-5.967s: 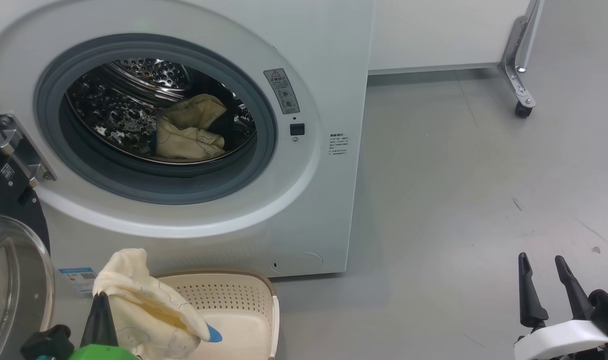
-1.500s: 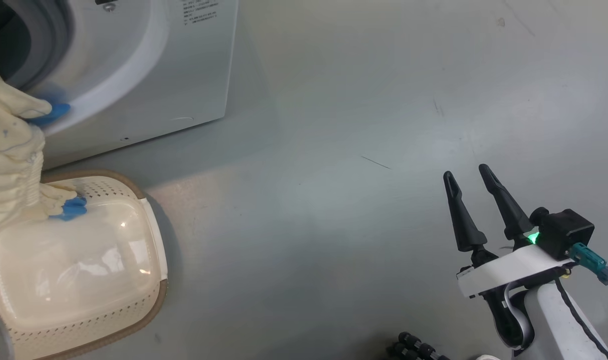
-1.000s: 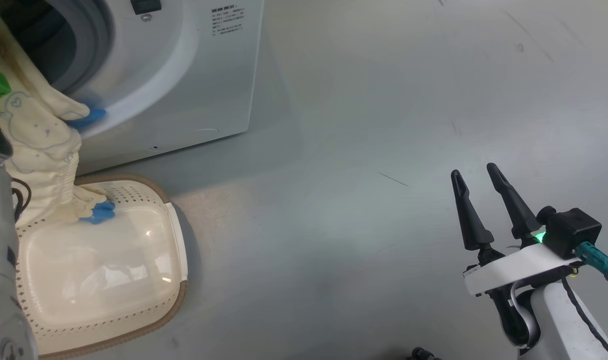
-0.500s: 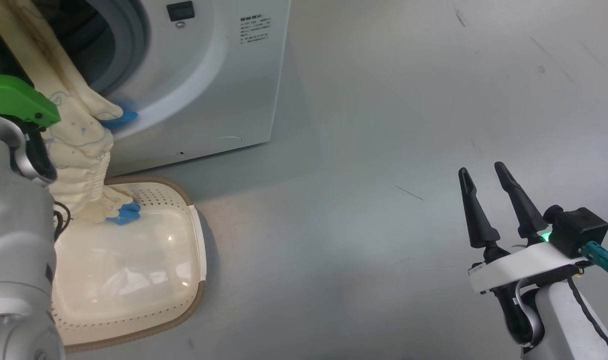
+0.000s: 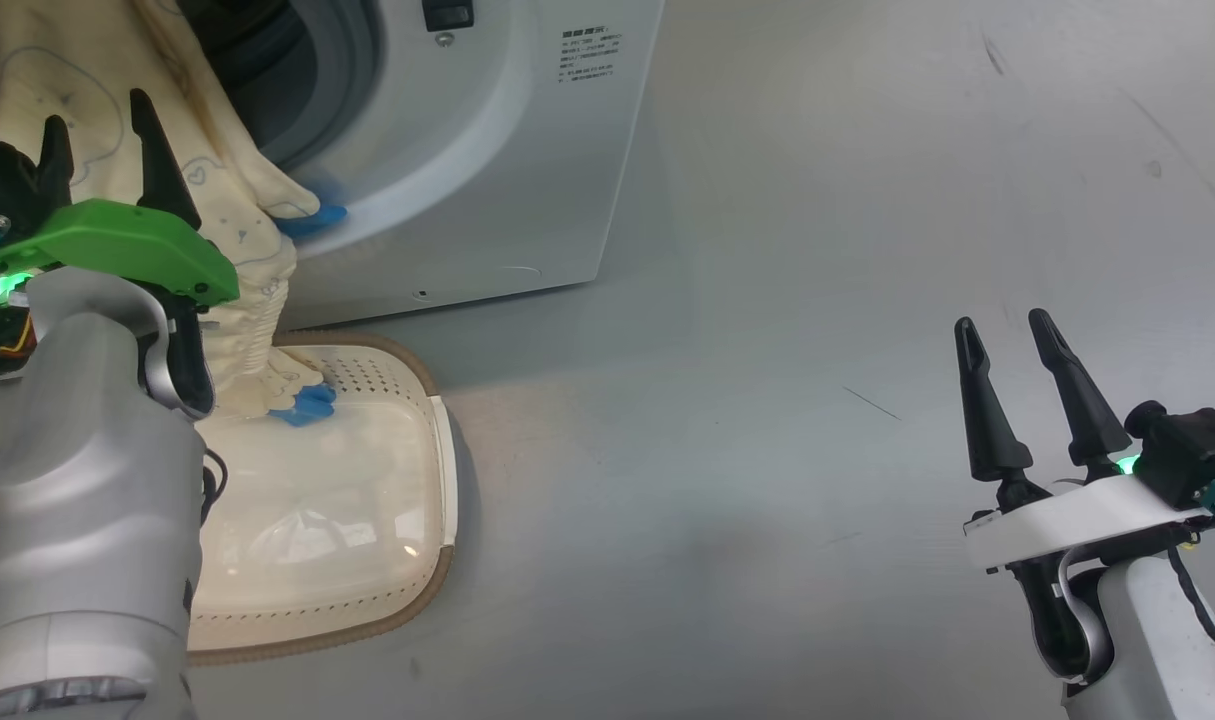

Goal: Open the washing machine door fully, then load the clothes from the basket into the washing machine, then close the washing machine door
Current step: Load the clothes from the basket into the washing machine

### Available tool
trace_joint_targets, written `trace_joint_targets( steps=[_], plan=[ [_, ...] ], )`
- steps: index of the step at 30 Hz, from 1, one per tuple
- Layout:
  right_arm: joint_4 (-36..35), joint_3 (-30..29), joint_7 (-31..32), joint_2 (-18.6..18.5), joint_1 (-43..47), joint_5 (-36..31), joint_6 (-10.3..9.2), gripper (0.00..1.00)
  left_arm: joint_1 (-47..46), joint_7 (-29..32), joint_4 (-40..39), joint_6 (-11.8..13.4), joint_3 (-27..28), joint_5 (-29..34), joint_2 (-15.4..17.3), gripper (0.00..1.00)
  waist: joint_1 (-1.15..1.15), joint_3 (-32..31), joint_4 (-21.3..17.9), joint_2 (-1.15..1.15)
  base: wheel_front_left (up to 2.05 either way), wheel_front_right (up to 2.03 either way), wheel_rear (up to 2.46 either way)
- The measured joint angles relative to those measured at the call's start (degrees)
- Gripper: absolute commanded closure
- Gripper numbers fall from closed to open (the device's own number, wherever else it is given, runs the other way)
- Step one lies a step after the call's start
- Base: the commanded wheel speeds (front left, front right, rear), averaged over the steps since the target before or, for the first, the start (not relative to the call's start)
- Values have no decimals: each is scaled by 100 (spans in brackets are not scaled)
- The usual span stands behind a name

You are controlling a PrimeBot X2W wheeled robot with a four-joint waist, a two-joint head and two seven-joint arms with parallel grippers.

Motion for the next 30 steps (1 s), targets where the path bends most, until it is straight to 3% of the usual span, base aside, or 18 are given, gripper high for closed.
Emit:
trace_joint_targets(
  steps=[11,30],
  plan=[
    [-48,-41,0,-32,-37,-24,0,0,788,-8,-662,-42,-57,138,-34,0,0,67,283,0,0,0,0],
    [-64,-105,0,-13,-140,-51,0,0,2262,-24,-2007,-44,-42,79,-202,0,0,209,386,0,0,0,0]
  ],
)
